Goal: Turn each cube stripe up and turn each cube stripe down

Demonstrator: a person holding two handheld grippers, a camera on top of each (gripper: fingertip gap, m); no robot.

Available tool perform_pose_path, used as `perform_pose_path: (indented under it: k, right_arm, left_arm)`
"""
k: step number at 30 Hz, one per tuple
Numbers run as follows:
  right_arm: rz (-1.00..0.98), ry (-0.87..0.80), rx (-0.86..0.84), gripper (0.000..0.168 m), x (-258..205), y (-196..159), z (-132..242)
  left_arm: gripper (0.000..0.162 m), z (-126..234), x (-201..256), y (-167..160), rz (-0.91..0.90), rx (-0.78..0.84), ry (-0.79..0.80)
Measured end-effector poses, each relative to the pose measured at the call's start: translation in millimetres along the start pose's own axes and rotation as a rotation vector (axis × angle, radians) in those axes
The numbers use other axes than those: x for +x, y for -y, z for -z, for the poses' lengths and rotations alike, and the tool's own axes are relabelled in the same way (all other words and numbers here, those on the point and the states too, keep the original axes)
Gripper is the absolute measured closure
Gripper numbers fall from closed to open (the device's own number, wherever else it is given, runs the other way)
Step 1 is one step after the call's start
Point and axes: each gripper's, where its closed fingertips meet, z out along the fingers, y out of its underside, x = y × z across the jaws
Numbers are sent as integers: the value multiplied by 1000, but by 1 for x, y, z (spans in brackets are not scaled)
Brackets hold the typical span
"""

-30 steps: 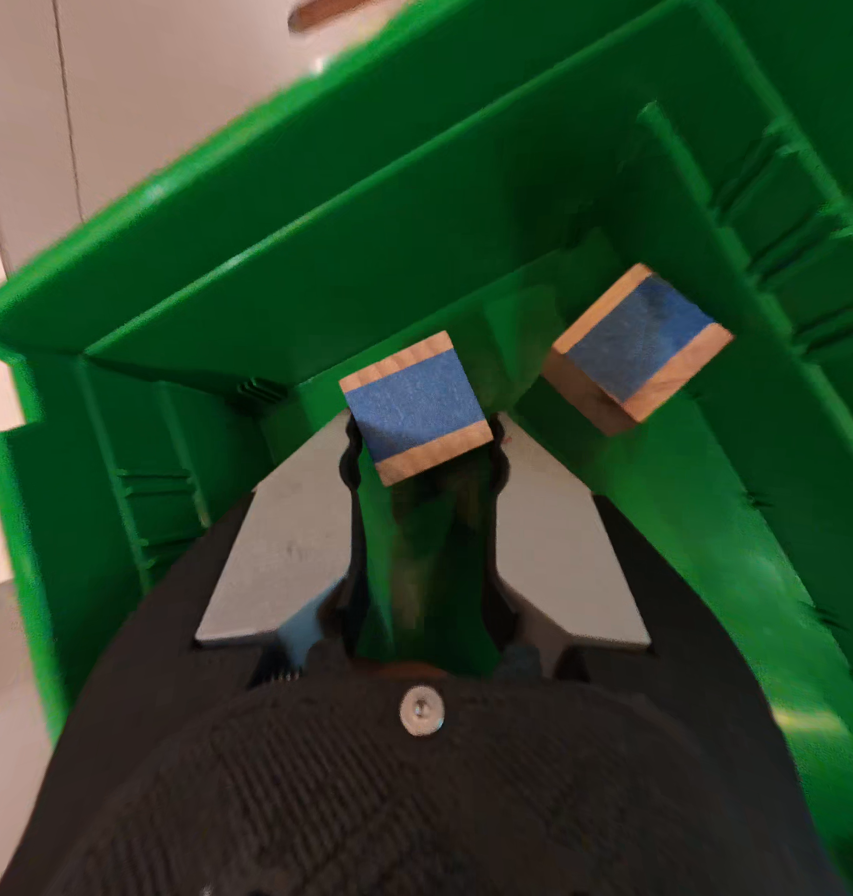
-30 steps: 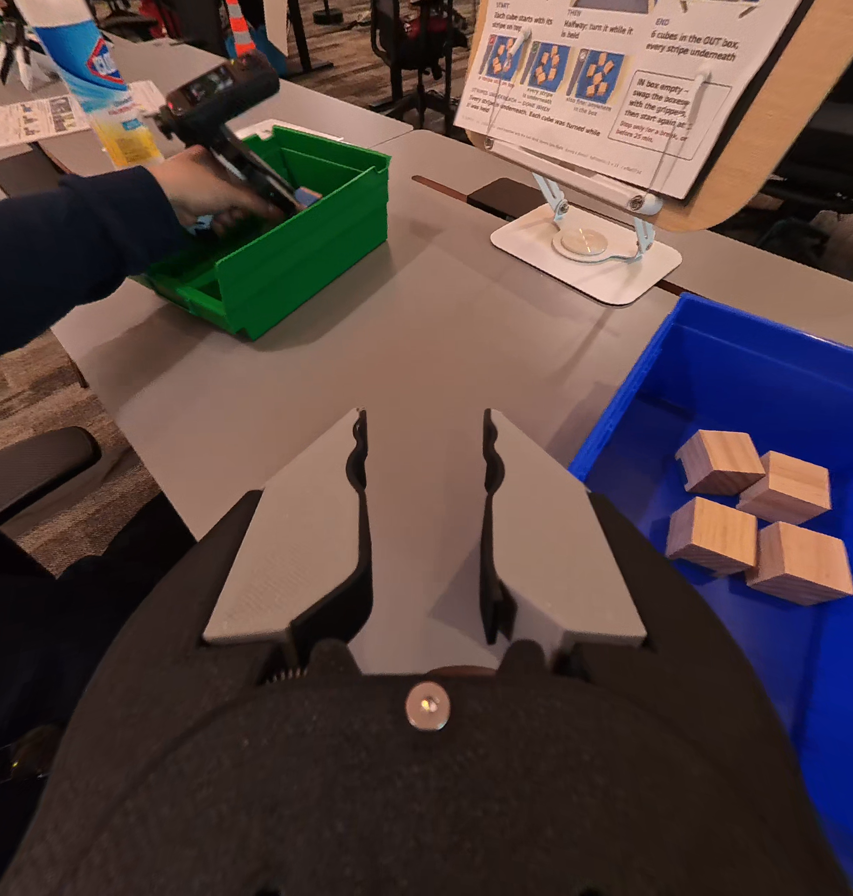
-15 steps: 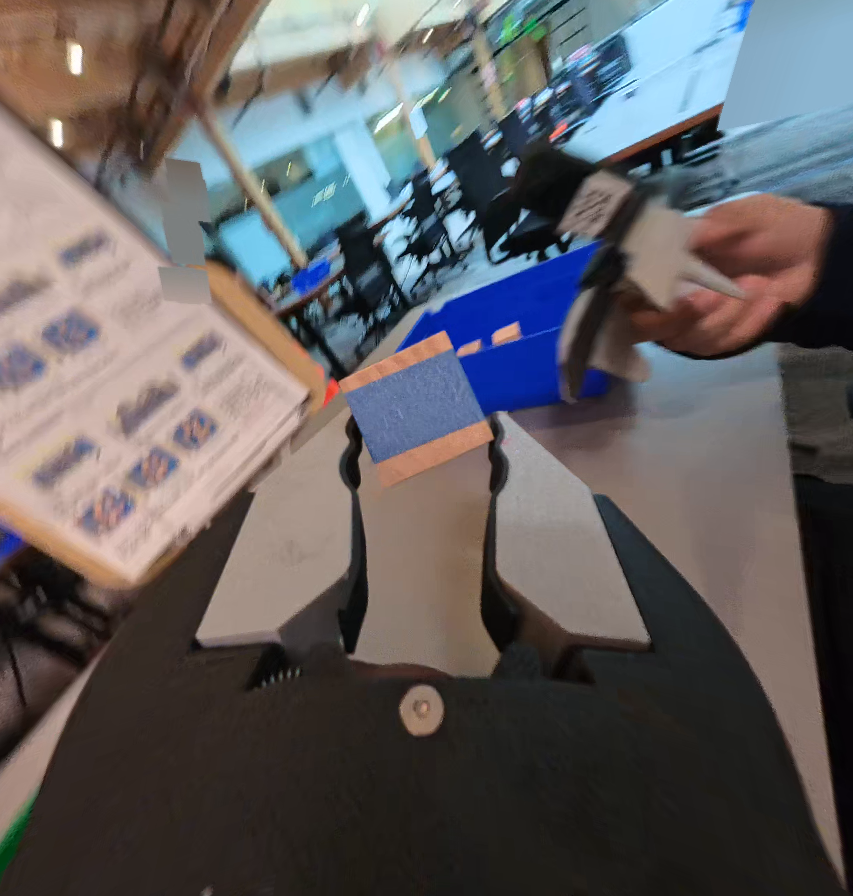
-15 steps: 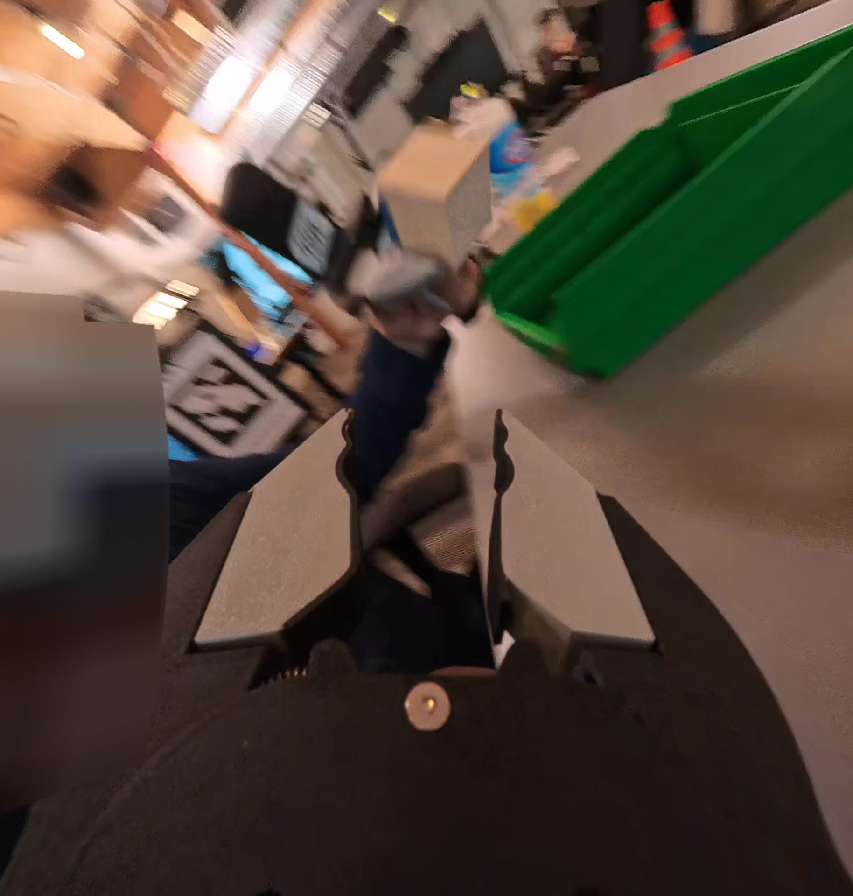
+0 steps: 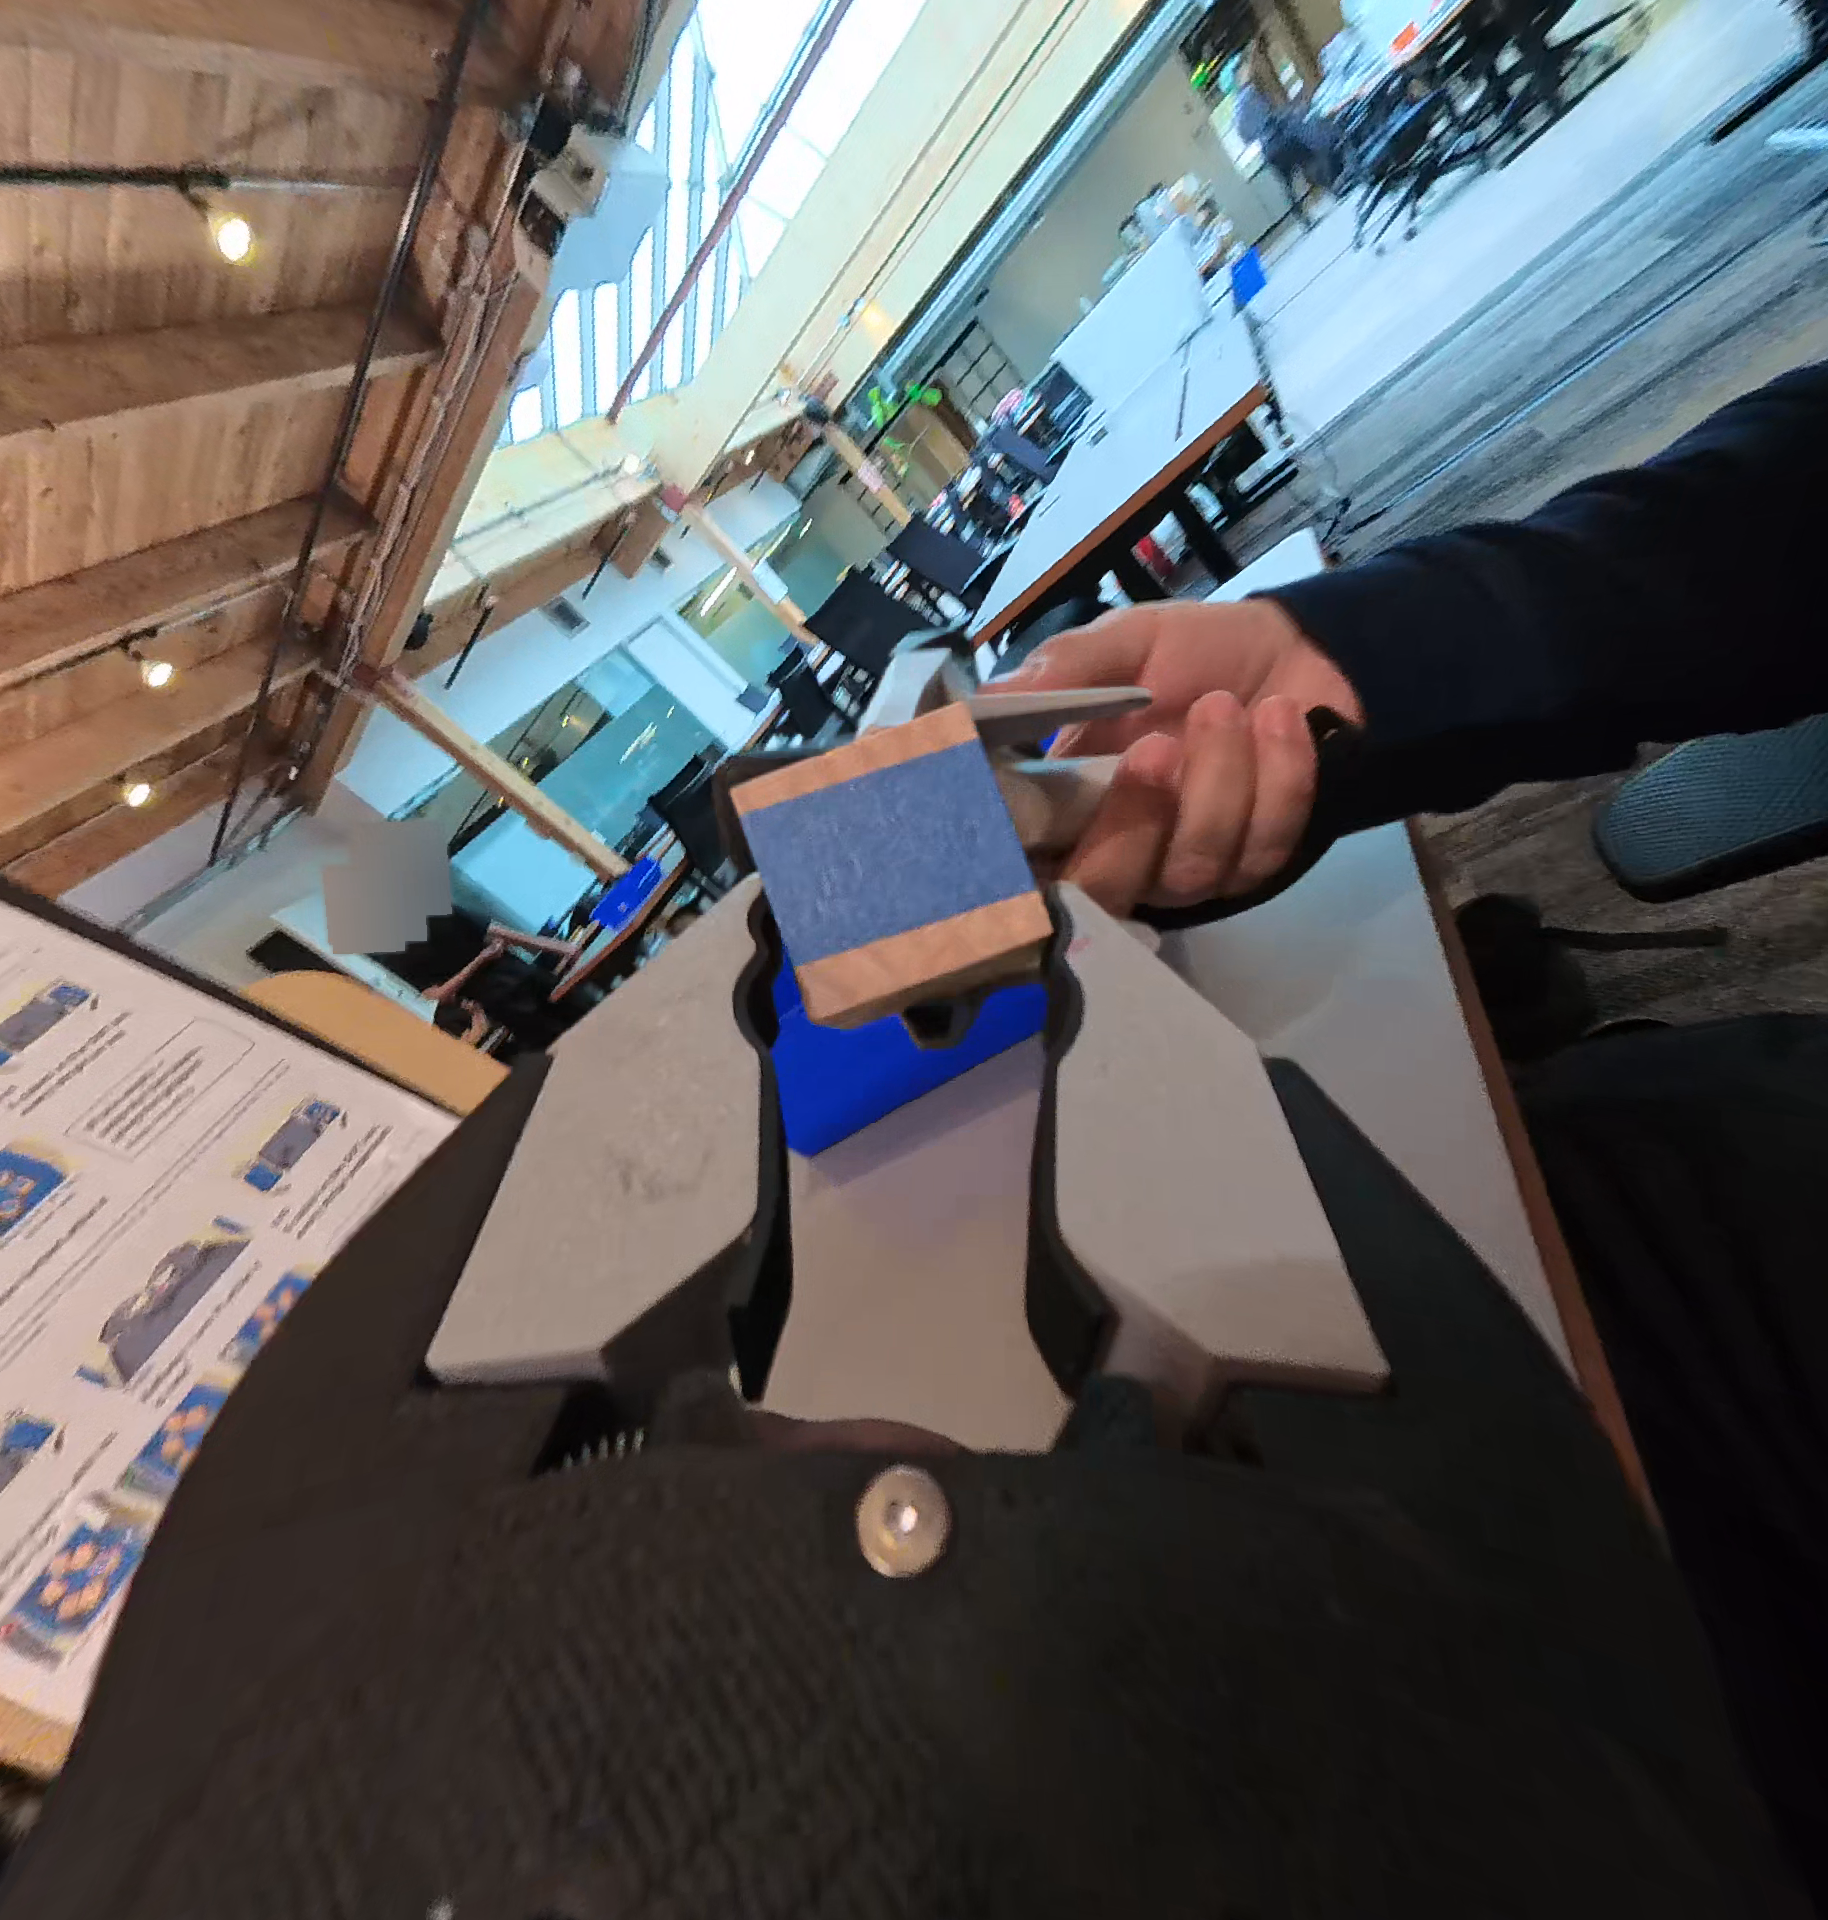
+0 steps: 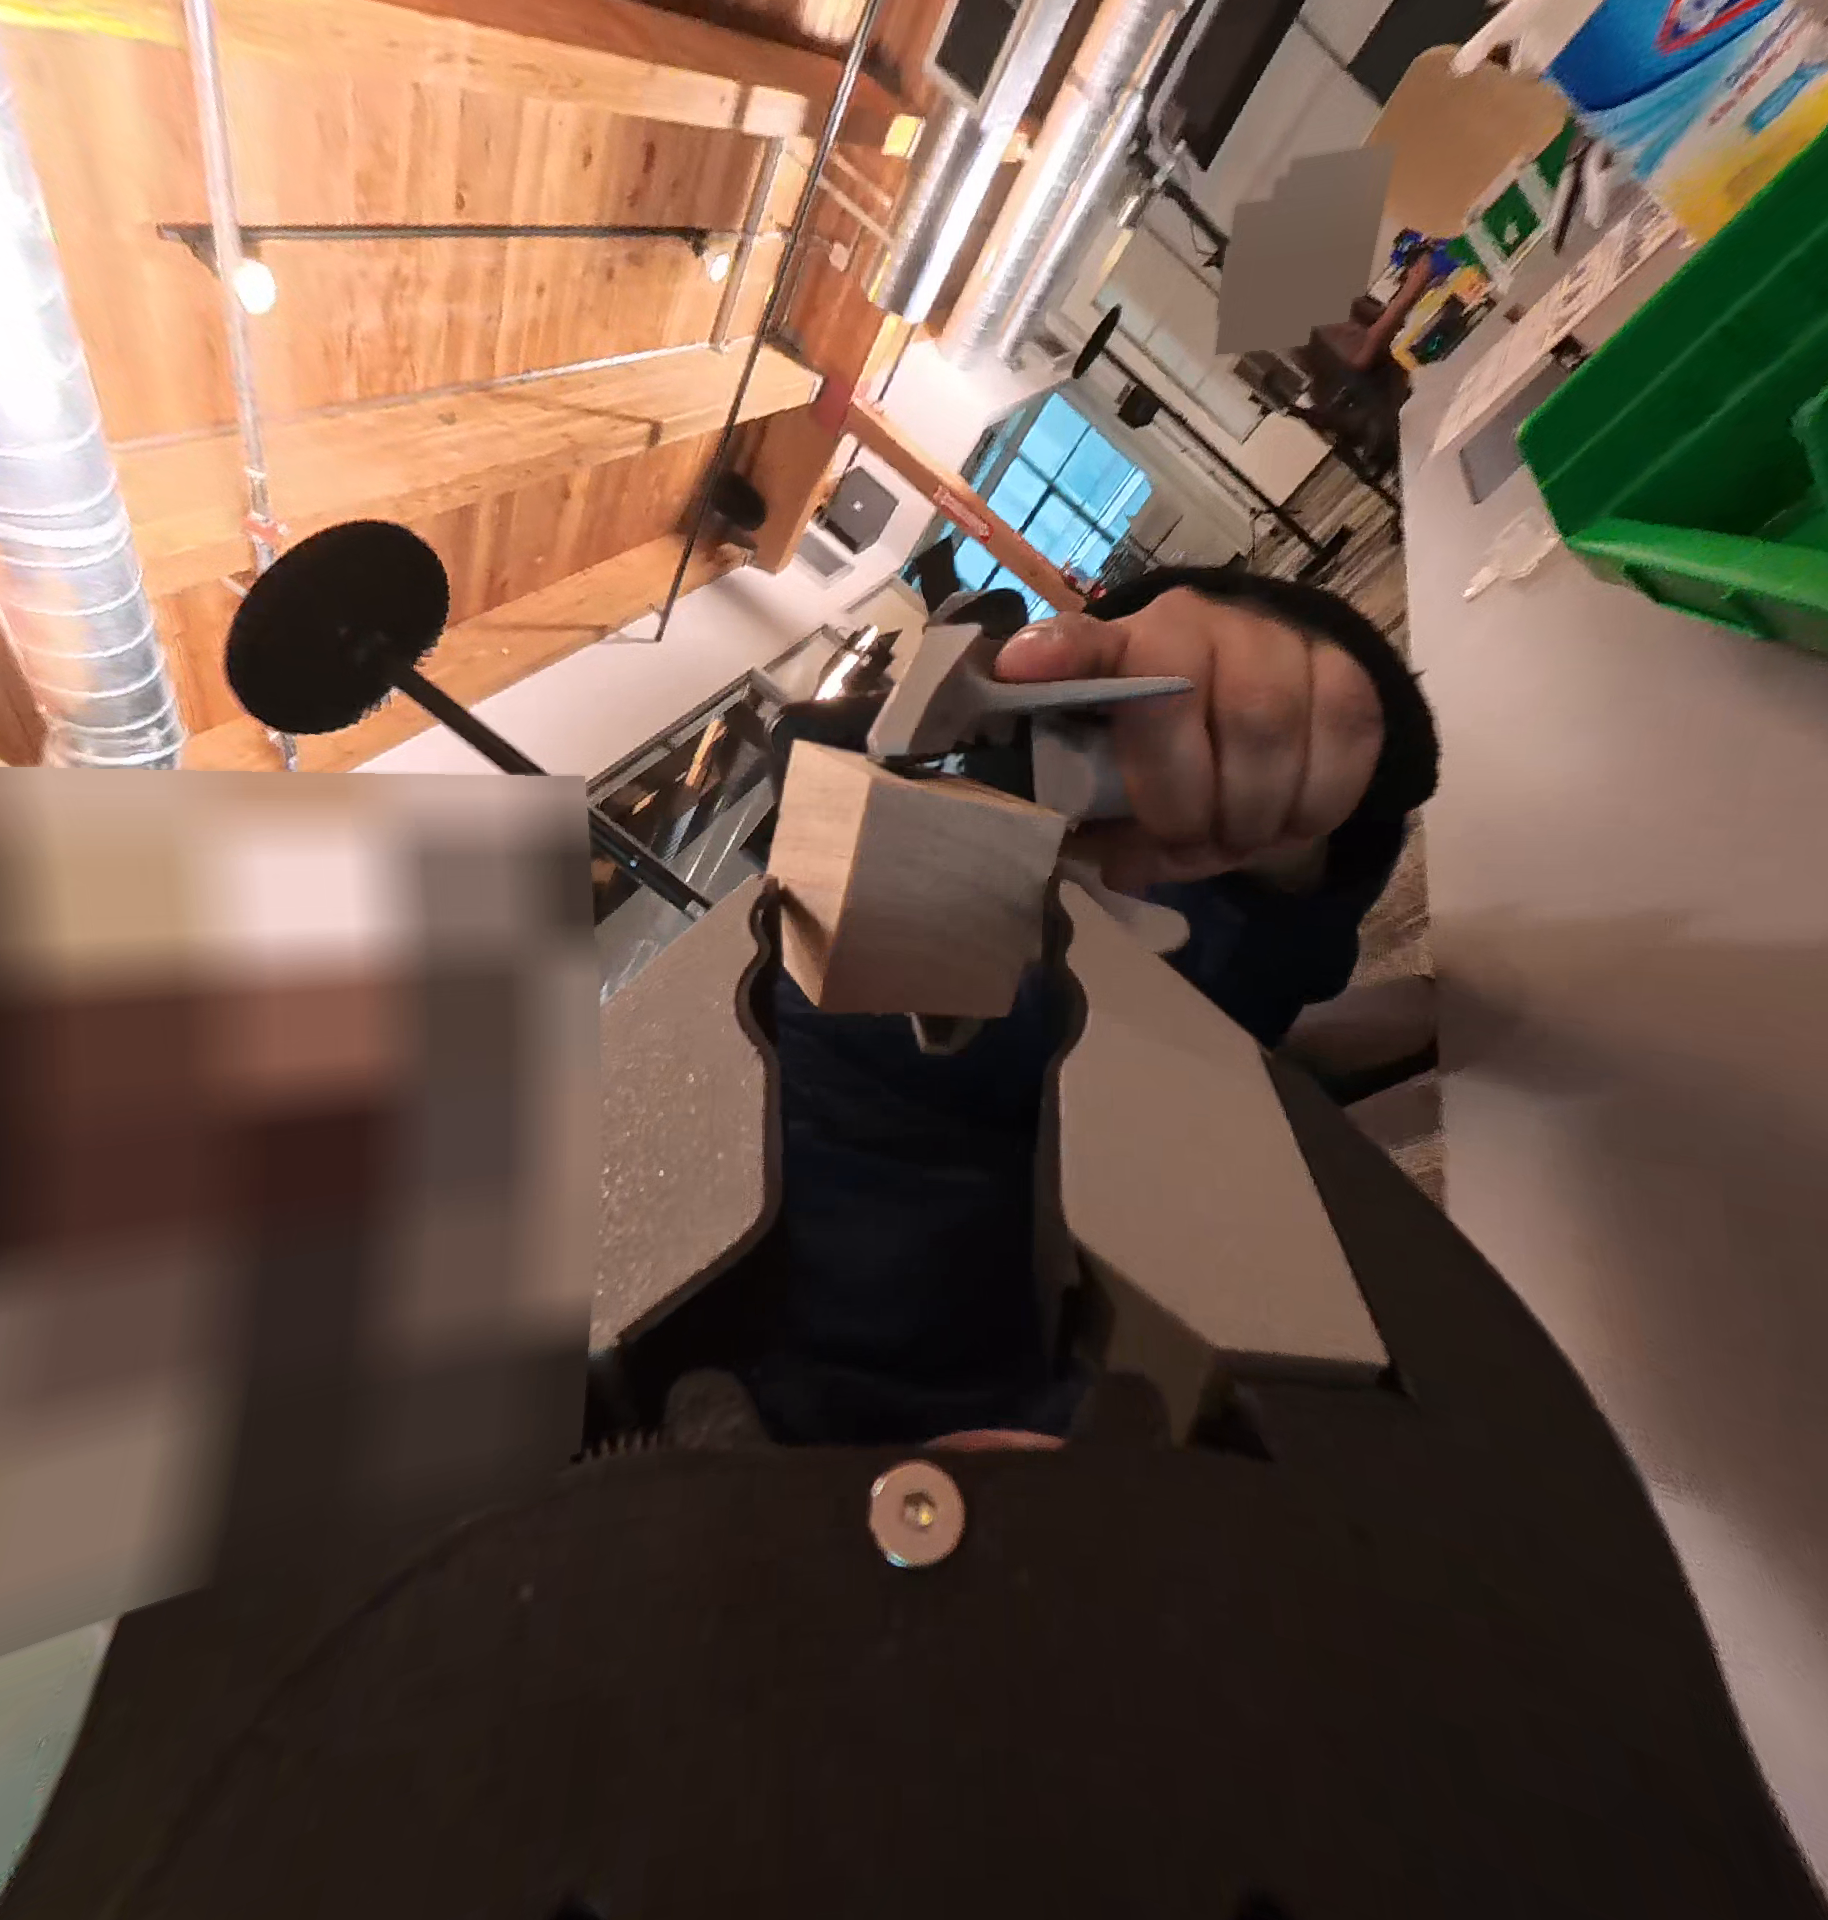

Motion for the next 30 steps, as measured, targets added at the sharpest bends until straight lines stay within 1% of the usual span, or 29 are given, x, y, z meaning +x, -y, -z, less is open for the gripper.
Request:
perform_pose_path:
  k: [1,3,6,8,10,11,12,13,15,17,18,19,21,22,26,30]
  right_arm:
    - [8,-29,16,120,4,3,3]
    - [43,-94,40,123,9,8,9]
    - [83,-163,90,123,8,16,19]
    - [131,-216,130,123,3,27,32]
    - [221,-315,185,124,-6,44,55]
    - [293,-418,217,124,-8,55,73]
    - [376,-562,248,124,-7,68,97]
    - [454,-735,268,124,-5,78,125]
    - [549,-1106,311,125,0,93,190]
    - [565,-1454,306,124,1,93,252]
    - [555,-1573,277,124,1,89,274]
    - [542,-1650,249,125,0,85,289]
    - [489,-1748,210,126,4,76,314]
    - [464,-1773,185,126,8,71,324]
    - [356,-1860,155,126,34,61,368]
    - [255,-1899,160,125,61,51,401]
  left_arm:
    - [114,-1,-2,-6,12,-28,19]
    - [117,-3,-5,-15,63,-58,56]
    - [118,1,-7,-14,155,-5,59]
    - [112,6,-16,-14,156,-18,81]
    - [115,15,-35,-14,155,-45,158]
    - [119,21,-44,-15,178,-55,194]
    - [121,26,-52,-17,211,-72,221]
    - [122,30,-59,-21,249,-92,249]
    - [125,38,-70,-30,320,-129,295]
    - [128,42,-75,-37,360,-155,328]
    - [129,43,-76,-38,369,-155,330]
    - [131,42,-75,-37,373,-147,326]
    - [136,41,-75,-37,387,-142,333]
    - [135,41,-77,-38,399,-150,343]
    - [136,40,-76,-39,396,-153,349]
    - [137,40,-76,-45,363,-188,364]
